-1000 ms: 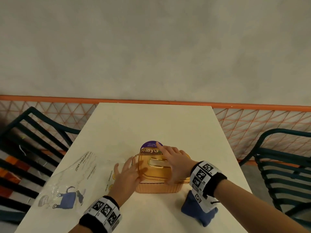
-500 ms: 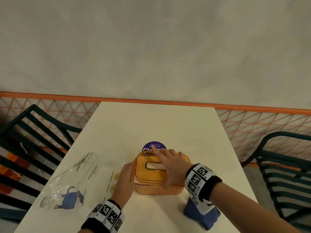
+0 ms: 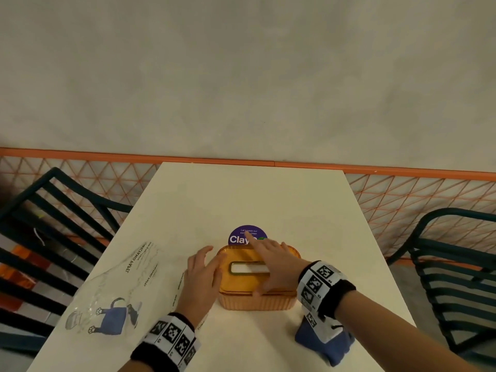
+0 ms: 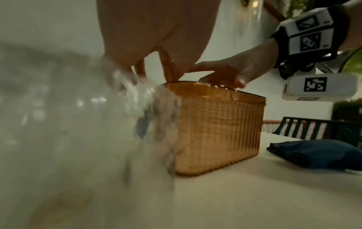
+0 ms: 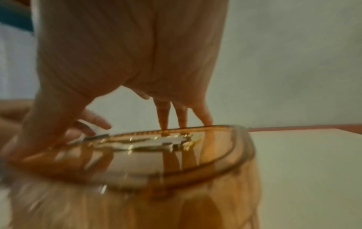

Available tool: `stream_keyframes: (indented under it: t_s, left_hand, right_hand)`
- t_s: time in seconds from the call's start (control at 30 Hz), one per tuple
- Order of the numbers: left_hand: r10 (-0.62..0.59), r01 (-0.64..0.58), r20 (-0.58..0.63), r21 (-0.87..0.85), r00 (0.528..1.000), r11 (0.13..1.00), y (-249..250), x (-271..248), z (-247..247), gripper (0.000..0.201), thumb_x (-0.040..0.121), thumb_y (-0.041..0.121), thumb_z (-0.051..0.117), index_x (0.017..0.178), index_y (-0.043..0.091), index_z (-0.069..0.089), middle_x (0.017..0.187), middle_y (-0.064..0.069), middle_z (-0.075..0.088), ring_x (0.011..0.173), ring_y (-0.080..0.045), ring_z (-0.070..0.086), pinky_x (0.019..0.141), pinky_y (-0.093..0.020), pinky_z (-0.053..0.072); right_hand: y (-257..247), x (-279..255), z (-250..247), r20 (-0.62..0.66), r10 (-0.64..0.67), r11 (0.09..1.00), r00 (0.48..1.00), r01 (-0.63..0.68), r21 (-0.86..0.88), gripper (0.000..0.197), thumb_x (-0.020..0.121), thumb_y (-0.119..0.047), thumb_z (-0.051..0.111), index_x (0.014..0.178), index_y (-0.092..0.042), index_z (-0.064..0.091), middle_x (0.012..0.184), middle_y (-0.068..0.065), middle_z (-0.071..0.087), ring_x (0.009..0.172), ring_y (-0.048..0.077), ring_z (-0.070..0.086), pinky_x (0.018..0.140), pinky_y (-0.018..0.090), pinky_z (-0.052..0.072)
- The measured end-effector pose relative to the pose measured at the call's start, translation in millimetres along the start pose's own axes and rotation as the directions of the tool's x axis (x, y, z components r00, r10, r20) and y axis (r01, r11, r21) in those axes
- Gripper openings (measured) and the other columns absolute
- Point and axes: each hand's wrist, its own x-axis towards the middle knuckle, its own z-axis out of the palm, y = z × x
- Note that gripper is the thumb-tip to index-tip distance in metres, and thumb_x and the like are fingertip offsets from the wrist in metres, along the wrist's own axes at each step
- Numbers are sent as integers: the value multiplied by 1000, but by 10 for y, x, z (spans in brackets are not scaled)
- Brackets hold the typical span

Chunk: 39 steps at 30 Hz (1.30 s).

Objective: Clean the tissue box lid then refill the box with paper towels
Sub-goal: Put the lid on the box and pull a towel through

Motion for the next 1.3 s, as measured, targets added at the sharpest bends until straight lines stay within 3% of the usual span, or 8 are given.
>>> stream_keyframes:
  t_s: [0.1, 0.27, 0.47, 0.77, 0.9, 1.0, 1.13, 1.3]
  left_hand:
    - [199, -202, 31, 139, 979, 970, 100, 131, -60, 19, 78, 16, 72, 88, 32, 70, 132, -5, 53, 121, -21, 33, 90, -48, 44]
    - [314, -364, 210, 265, 926, 893, 381, 327, -20, 15, 63, 25, 84, 66, 31, 71, 125, -6, 62, 119, -34, 52, 84, -54, 50]
    - [289, -393, 288, 433, 913, 811, 589, 391, 103, 25, 49, 32, 89, 46, 29, 65, 111, 1, 69, 108, -27, 63, 77, -45, 55]
    - [395, -484, 284, 425, 874, 765, 579, 466, 203, 19, 52, 30, 85, 47, 25, 67, 103, 7, 70, 105, -20, 56, 70, -32, 57]
    - [409, -471, 267, 236, 873, 850, 525, 443, 167, 7, 76, 25, 70, 75, 18, 72, 113, 7, 64, 112, -16, 58, 81, -30, 55]
    - [351, -387, 248, 115, 903, 915, 408, 372, 170, 30, 91, 30, 41, 96, 15, 66, 126, 6, 52, 123, -11, 42, 101, -31, 43]
    - [353, -369, 184, 59, 917, 928, 294, 320, 166, 38, 84, 39, 33, 90, 19, 65, 117, 3, 57, 113, -7, 39, 92, -32, 49]
    - [386, -398, 150, 58, 910, 915, 287, 344, 117, 14, 82, 28, 59, 81, 21, 70, 109, -2, 63, 108, -14, 47, 82, -37, 56]
  right_hand:
    - [200, -96, -108, -194, 117, 953, 974, -55, 299, 90, 78, -41, 70, 148, -21, 18, 150, 3, 29, 139, 24, 22, 115, 42, 25]
    - [461, -252, 3, -366, 248, 969, 897, -224, 108, 23, 91, -28, 53, 110, -19, 62, 115, 1, 57, 112, 23, 47, 93, 34, 45]
    - [360, -305, 108, -318, 289, 957, 903, -285, 58, 22, 91, -28, 50, 102, -15, 65, 108, 4, 58, 105, 23, 50, 87, 34, 43]
    - [24, -155, 151, -306, 430, 892, 849, -452, -1, 31, 91, -35, 47, 107, -13, 63, 114, 4, 58, 110, 24, 50, 92, 38, 38]
    - [-106, -83, 211, -326, 472, 860, 819, -509, -36, 26, 94, -27, 46, 113, -15, 60, 122, 3, 54, 117, 23, 46, 96, 41, 36]
    - [-148, -30, 196, -300, 482, 850, 823, -522, -68, 22, 92, -19, 49, 112, -16, 59, 121, 3, 55, 117, 23, 48, 98, 41, 36]
    - [-163, 5, 131, -272, 393, 885, 878, -441, -147, 18, 92, -13, 48, 106, -17, 59, 113, 1, 60, 103, 21, 58, 97, 40, 34]
    - [-8, -21, 41, -177, 54, 929, 983, -114, -353, 23, 94, -20, 45, 110, -15, 61, 114, 4, 56, 99, 25, 60, 84, 38, 33]
